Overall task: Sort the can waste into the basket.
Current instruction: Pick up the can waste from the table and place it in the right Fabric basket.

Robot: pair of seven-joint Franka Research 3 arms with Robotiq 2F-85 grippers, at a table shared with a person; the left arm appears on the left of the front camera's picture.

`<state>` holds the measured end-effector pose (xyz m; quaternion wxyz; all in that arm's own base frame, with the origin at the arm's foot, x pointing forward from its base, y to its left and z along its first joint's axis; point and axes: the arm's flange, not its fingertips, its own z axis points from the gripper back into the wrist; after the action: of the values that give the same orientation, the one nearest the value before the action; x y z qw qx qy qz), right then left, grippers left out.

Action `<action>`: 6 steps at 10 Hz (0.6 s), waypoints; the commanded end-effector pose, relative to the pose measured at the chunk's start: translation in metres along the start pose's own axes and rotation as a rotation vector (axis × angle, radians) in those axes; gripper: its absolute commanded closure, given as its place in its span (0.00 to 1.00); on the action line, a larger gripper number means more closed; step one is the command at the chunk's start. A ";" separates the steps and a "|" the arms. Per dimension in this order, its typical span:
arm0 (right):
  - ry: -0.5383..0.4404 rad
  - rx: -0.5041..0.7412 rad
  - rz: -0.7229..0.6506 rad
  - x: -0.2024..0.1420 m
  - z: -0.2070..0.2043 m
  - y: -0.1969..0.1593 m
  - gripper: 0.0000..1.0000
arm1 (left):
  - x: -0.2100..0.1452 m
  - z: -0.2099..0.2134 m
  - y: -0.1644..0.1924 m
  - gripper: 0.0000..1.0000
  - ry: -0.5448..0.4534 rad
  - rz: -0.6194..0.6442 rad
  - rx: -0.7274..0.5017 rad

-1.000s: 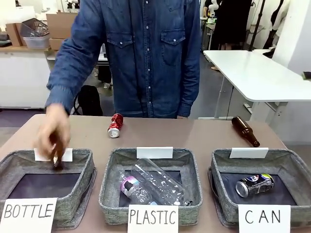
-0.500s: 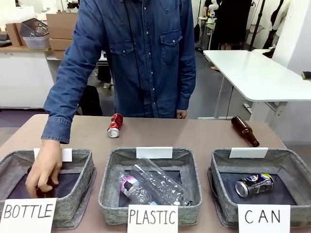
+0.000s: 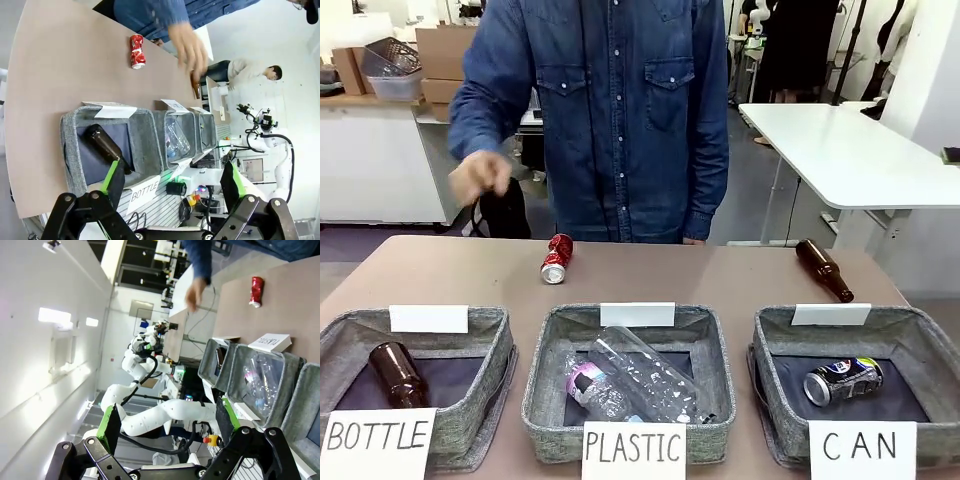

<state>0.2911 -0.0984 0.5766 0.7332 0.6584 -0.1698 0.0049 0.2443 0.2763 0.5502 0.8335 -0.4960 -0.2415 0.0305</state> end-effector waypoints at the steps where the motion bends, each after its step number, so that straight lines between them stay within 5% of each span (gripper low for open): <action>1: 0.007 0.000 0.026 0.001 0.001 0.000 0.00 | 0.005 0.003 -0.004 0.00 0.012 -0.019 -0.008; 4: 0.007 0.000 0.026 0.001 0.001 0.000 0.00 | 0.012 -0.019 -0.008 0.00 0.072 -0.040 -0.027; 6: 0.007 0.000 0.026 0.001 0.001 0.000 0.00 | 0.023 -0.095 0.004 0.00 0.187 -0.035 -0.015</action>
<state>0.2910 -0.0984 0.5767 0.7332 0.6584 -0.1698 0.0051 0.2829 0.2328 0.5382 0.8433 -0.5030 -0.1888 -0.0115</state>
